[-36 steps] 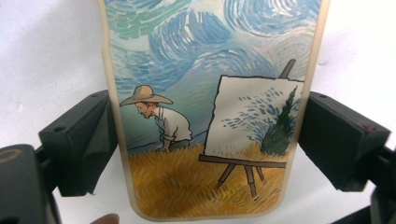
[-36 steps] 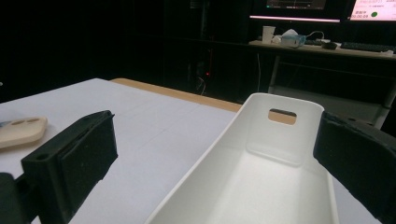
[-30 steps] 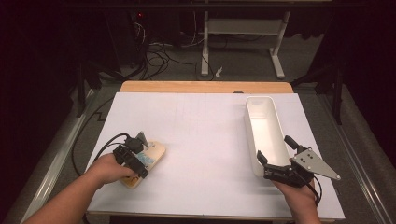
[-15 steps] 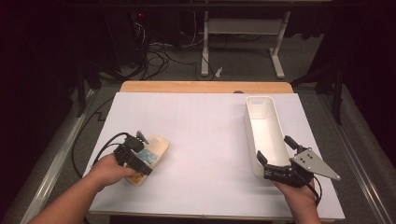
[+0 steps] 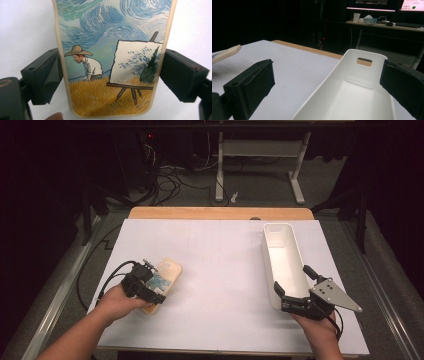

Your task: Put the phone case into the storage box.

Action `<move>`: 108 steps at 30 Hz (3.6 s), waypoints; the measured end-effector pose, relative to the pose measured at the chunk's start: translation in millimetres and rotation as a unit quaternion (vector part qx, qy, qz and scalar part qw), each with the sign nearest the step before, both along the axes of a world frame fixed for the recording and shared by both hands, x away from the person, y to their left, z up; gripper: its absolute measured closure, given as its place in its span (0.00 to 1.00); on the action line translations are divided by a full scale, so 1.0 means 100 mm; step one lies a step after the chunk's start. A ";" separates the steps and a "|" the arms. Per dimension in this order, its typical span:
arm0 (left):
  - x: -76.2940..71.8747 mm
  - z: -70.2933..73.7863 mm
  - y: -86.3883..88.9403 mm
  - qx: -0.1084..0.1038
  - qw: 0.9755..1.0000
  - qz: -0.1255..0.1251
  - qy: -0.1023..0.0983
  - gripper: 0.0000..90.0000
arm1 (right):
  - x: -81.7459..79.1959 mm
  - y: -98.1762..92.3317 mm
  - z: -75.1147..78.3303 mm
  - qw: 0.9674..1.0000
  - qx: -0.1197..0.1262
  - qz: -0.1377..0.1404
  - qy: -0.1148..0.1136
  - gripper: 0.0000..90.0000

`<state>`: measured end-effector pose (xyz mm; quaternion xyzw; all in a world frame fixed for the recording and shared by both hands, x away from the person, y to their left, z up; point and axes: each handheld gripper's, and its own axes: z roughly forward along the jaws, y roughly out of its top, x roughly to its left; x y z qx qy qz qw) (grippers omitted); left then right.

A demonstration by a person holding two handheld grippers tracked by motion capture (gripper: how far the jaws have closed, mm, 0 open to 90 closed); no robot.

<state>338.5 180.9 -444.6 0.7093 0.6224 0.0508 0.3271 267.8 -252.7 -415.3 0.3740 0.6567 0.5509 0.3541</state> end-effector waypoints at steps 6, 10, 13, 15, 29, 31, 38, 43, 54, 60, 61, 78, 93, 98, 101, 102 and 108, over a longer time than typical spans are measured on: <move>-0.01 0.00 0.00 -0.009 1.000 -0.003 -0.018 0.13 | -0.01 -0.02 0.00 1.000 0.001 -0.003 0.000 0.00; -0.02 0.00 0.04 -0.011 1.000 -0.006 -0.027 0.13 | -0.01 -0.03 0.00 1.000 0.001 -0.005 -0.003 0.00; -0.04 0.02 0.05 -0.017 0.999 -0.006 -0.034 0.13 | -0.01 -0.03 0.00 1.000 0.002 -0.005 0.000 0.00; -0.05 0.04 0.05 -0.025 0.999 -0.007 -0.041 0.13 | -0.01 -0.02 0.00 1.000 0.002 -0.005 -0.001 0.00; -0.10 0.12 0.05 -0.081 0.992 -0.006 -0.095 0.13 | 0.00 -0.02 -0.01 1.000 0.003 -0.005 0.002 0.00; -0.11 0.13 0.05 -0.092 0.990 -0.006 -0.107 0.13 | 0.00 -0.02 -0.01 1.000 0.003 -0.005 0.002 0.00; -0.13 0.09 0.05 -0.129 0.983 0.004 -0.133 0.13 | 0.00 -0.02 -0.01 1.000 0.003 -0.005 0.002 0.00; -0.14 0.08 0.05 -0.156 0.977 0.007 -0.144 0.13 | 0.00 -0.02 -0.02 1.000 0.003 -0.006 0.003 0.00; -0.17 0.12 0.01 -0.185 0.963 0.010 -0.195 0.13 | 0.00 -0.02 -0.02 1.000 -0.002 -0.004 0.002 0.00; -0.19 0.17 0.06 -0.207 0.950 0.017 -0.231 0.13 | 0.00 -0.02 -0.02 1.000 -0.003 -0.006 0.003 0.00; -0.19 0.17 0.07 -0.213 0.948 0.018 -0.236 0.13 | 0.01 -0.02 -0.02 1.000 -0.003 -0.006 0.003 0.00; -0.36 0.10 0.11 -0.262 0.928 -0.009 -0.264 0.13 | 0.02 0.10 0.03 1.000 -0.005 0.006 0.014 0.00; -0.39 0.14 0.12 -0.276 0.923 -0.015 -0.269 0.13 | 0.15 0.31 0.27 1.000 -0.013 0.021 0.010 0.00; -0.37 0.12 0.12 -0.281 0.923 -0.020 -0.263 0.13 | 0.21 0.37 0.34 1.000 -0.011 0.024 0.008 0.00; -0.37 0.11 0.12 -0.286 0.922 -0.023 -0.259 0.13 | 0.23 0.42 0.36 1.000 -0.010 0.027 0.008 0.00; -0.37 0.11 0.11 -0.289 0.921 -0.028 -0.261 0.13 | 0.23 0.43 0.36 1.000 -0.008 0.027 0.010 0.00; -0.39 0.09 0.07 -0.285 0.922 -0.039 -0.258 0.13 | 0.21 0.43 0.29 0.999 0.001 0.035 0.011 0.00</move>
